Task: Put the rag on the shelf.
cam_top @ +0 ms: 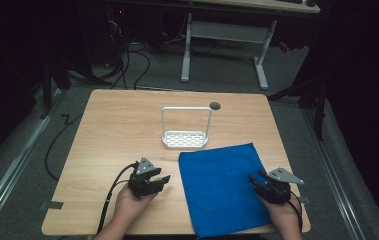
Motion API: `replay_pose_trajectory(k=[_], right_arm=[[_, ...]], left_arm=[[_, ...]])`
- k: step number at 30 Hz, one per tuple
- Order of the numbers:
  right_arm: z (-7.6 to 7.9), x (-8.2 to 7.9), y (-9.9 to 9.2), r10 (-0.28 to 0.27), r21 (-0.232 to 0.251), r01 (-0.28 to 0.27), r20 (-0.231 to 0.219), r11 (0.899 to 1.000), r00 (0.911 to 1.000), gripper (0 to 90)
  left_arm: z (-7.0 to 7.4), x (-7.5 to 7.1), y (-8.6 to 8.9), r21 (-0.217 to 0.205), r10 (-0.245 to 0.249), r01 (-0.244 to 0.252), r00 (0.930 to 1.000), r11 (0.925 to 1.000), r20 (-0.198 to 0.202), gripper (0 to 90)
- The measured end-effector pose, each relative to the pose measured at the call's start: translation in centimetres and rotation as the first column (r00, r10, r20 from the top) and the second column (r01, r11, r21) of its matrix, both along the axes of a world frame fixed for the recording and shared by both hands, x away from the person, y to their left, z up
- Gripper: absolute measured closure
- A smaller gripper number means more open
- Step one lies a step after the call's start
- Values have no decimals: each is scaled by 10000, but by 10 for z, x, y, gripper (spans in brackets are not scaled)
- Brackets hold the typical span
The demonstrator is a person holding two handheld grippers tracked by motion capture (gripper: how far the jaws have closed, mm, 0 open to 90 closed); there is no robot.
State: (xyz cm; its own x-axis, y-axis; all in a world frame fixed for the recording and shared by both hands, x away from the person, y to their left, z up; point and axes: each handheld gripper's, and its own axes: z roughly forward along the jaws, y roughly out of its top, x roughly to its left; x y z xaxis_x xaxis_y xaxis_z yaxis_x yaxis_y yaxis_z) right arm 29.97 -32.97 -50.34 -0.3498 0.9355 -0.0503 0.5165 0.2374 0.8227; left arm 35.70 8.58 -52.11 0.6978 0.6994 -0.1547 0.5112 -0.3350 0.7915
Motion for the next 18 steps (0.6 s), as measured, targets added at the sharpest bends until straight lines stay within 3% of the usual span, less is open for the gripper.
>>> replay_pose_trajectory(k=[11,15,16,18], right_arm=[[-1,0,-2,-24,-11,24,-37,10000,10000,572],[-1,1,-7,-67,13,67,-62,10000,10000,614],[-1,1,-8,-111,45,112,-110,9999,9999,626],[-1,2,-10,-97,20,97,-108,10000,9999,646]], left_arm=[[2,-6,-14,-136,-422,422,9991,9990,12,571],[2,-9,-27,-246,-926,920,9954,9955,-237,646],[2,-12,-38,-298,-1314,1303,9906,9910,-389,658],[2,-14,-44,-206,-1549,1542,9871,9878,-399,675]])
